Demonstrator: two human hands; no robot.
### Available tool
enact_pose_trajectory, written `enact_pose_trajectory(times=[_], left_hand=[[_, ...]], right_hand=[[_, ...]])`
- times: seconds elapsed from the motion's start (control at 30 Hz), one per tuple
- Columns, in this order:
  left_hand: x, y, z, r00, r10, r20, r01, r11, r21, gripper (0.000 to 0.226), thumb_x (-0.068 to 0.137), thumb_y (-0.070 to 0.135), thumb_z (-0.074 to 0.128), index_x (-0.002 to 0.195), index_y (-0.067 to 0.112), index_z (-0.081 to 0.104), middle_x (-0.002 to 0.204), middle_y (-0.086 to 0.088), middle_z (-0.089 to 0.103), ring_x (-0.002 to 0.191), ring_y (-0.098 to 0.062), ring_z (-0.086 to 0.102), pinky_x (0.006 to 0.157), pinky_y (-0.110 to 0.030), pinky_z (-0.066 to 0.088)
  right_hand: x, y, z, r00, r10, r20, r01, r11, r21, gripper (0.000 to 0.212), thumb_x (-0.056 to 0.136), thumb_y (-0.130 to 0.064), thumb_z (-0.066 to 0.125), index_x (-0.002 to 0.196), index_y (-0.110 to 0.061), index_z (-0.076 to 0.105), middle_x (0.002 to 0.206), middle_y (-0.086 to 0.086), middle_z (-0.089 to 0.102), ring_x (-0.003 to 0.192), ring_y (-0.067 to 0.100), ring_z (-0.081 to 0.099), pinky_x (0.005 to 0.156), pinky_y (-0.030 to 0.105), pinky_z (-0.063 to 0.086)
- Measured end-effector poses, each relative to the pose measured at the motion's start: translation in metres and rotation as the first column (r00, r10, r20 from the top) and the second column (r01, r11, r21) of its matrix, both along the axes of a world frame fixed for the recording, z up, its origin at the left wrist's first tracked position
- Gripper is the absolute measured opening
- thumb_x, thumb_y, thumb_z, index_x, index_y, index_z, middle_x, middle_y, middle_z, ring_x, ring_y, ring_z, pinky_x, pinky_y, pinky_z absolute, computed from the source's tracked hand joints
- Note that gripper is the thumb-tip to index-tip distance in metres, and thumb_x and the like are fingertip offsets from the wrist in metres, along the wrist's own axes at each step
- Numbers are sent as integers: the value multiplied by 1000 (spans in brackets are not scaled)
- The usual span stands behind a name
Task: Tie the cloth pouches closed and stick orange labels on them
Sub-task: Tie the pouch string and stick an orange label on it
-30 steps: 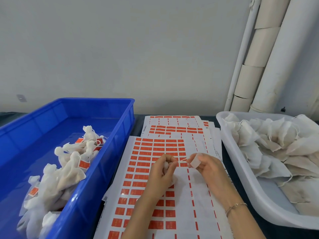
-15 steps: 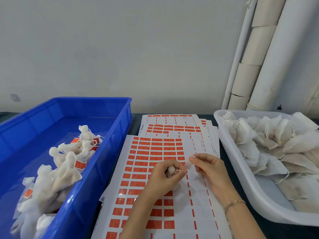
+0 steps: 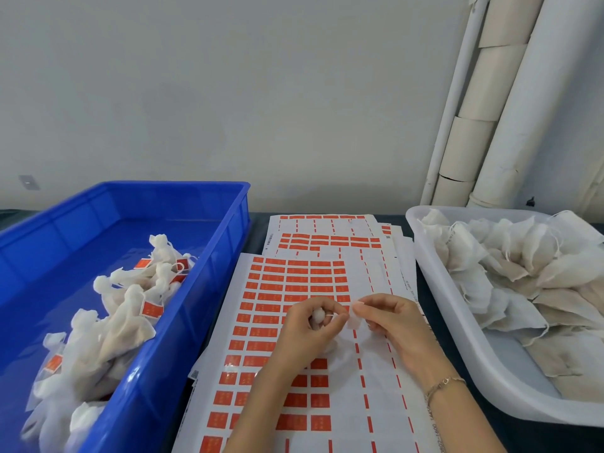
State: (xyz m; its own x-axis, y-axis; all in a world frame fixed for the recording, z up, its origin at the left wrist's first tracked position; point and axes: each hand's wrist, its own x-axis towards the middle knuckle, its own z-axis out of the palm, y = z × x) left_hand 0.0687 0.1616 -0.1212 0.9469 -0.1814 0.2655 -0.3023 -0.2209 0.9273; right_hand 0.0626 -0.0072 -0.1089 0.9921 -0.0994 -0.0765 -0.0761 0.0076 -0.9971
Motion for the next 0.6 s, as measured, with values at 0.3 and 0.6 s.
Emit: enact_pose_trajectory(times=[0.3,0.6], left_hand=[[2,0,-2,1000,26,3,-26,999,25,5,84,25,71,83,30,70,81,16,68,82,-6,63,72,-16,53],[3,0,-2,999,41,-15,-41,999,29,6,85,22,69,82,25,73,76,13,69,75,-8,64,64,-14,52]], right_hand=[[2,-1,-2,1000,24,-2,-24,999,-30,7,75,-24,80,81,-22,76,80,0,73,71,16,61,63,17,49],[-1,3,2,996,91,16,-91,996,1,25,65,-34,82,89,-36,74,95,-13,73,91,9,68,71,19,52]])
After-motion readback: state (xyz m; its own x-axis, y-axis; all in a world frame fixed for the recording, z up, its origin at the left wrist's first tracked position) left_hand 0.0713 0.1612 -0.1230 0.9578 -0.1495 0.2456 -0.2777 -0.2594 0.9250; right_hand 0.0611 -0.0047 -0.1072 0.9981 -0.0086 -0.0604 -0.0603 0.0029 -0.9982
